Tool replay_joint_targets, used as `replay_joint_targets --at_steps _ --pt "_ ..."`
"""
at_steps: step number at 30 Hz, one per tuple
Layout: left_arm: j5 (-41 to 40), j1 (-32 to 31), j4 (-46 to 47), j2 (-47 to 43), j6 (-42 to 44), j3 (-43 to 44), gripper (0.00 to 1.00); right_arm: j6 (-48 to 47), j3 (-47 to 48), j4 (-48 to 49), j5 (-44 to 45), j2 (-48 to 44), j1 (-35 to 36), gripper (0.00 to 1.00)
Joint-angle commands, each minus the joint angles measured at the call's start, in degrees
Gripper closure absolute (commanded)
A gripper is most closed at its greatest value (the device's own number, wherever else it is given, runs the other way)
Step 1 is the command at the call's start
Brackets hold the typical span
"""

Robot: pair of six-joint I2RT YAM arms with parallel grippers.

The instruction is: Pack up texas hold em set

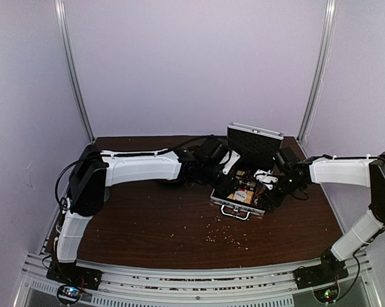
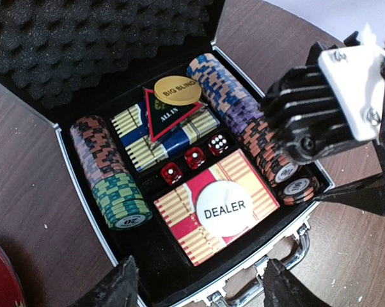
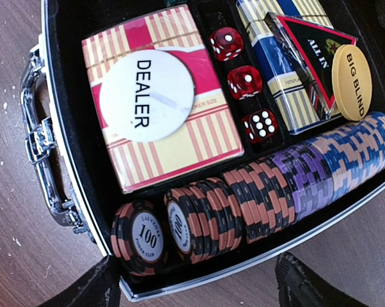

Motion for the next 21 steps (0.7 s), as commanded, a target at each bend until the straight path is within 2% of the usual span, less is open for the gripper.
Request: replay_joint_targets --at_steps 1,12,21 --pt "-0.73 0.23 2.44 -1.42 -0.71 -1.09 0.32 2.55 2.14 3.6 6.14 0.32 -1.25 0.16" --pt "0.11 0.23 2.44 -1.65 -0.75 -2.13 0.32 4.32 3.45 2.1 1.07 0.23 -3.25 0.16" --pt "0.67 0.23 2.43 -1.74 -1.11 -2.73 0.32 4.75 4.27 2.04 2.07 1.6 -3.66 0.16"
